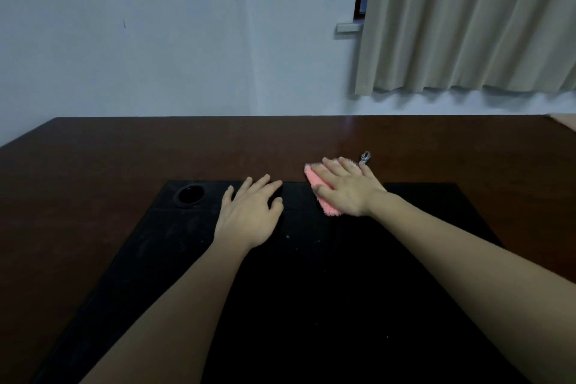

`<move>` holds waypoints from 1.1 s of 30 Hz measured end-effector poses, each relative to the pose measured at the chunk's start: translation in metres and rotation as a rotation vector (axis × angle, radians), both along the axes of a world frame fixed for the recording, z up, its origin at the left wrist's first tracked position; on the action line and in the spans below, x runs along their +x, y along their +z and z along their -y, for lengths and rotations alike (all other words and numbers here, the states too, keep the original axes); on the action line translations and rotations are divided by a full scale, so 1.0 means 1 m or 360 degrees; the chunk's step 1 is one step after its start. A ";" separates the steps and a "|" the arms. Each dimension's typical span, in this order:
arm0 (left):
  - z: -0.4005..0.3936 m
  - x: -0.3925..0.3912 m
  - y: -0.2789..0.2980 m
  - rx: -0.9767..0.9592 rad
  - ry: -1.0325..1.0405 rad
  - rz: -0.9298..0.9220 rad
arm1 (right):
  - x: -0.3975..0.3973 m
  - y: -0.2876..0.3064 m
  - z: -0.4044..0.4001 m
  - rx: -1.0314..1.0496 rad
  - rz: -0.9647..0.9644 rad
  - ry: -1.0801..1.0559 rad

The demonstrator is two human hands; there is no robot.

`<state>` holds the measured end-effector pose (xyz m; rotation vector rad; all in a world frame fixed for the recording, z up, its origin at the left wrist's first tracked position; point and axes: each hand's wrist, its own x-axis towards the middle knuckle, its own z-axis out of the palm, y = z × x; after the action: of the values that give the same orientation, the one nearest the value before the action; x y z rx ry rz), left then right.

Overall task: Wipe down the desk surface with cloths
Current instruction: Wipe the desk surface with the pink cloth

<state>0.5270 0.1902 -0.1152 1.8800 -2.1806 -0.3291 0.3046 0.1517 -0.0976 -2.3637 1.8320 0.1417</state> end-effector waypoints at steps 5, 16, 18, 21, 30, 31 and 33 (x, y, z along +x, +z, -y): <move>-0.002 0.000 0.001 -0.0015 0.0005 -0.0005 | 0.000 0.001 -0.065 0.0050 -0.0021 0.0288; -0.002 -0.003 0.001 -0.0025 0.0002 -0.0027 | 0.001 0.003 -0.040 0.0029 0.0026 0.0177; -0.002 -0.003 0.001 -0.0029 0.0009 -0.0028 | 0.008 0.002 -0.013 -0.0015 0.0020 0.0074; -0.001 -0.003 0.003 -0.0015 0.0003 -0.0047 | 0.021 0.001 0.008 -0.0016 0.0009 -0.0006; -0.004 0.049 0.022 -0.0056 0.0112 -0.0026 | 0.036 0.001 -0.081 0.0072 -0.0014 0.0400; -0.004 0.059 0.023 -0.0035 0.0138 -0.0003 | 0.036 0.001 -0.086 0.0085 -0.0004 0.0424; -0.004 0.079 0.023 0.0049 0.0194 0.0049 | 0.037 0.002 -0.086 0.0104 0.0009 0.0430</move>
<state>0.6063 0.1946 -0.0920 2.0369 -2.0797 -0.3140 0.3416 0.2374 -0.0957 -2.5499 1.4729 0.2210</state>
